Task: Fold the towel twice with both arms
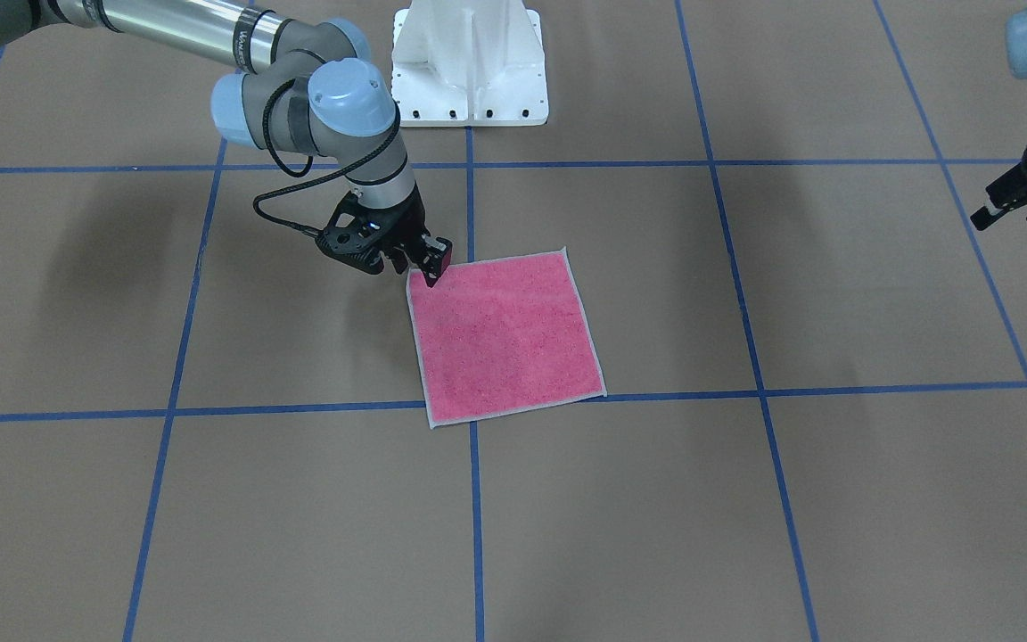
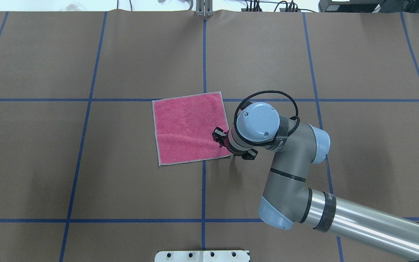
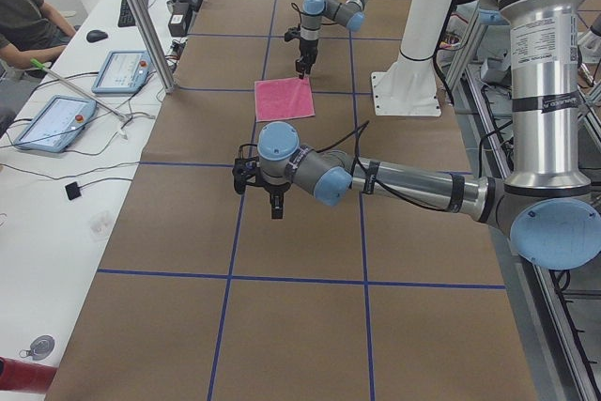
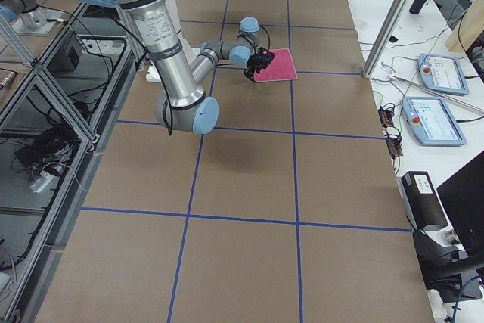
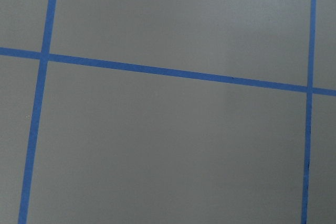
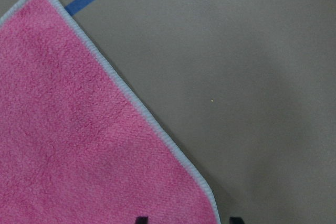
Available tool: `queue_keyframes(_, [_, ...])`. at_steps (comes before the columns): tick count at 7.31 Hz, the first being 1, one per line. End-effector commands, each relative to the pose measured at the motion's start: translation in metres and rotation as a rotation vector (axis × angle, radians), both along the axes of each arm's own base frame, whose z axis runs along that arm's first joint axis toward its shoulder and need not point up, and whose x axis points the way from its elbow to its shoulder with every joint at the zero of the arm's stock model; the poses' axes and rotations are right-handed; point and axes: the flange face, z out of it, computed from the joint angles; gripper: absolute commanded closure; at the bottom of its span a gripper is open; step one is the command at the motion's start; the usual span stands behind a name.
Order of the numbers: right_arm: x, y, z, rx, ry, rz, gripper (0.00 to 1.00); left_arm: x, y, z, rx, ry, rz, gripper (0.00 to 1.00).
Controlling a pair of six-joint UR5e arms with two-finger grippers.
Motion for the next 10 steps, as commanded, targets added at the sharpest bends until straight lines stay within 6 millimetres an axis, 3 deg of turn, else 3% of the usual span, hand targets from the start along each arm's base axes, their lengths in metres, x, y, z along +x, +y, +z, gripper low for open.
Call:
queue_keyframes(1, [-0.002,0.004,0.005,-0.002,0.008,-0.006,0.54,0.0009,-0.0002,-0.0005,-0.001,0.001,0.0,0.0])
queue_keyframes(5, [-0.0012,0.0043,0.0047,-0.002,0.007,-0.004,0.75,0.001,-0.0008,-0.0012,0.0,0.001,0.0,0.0])
queue_keyframes(10, [0.0007,0.0035,0.0063,0.007,0.012,0.008,0.74,0.001,-0.0008,-0.0012,-0.001,0.001,-0.001,0.0])
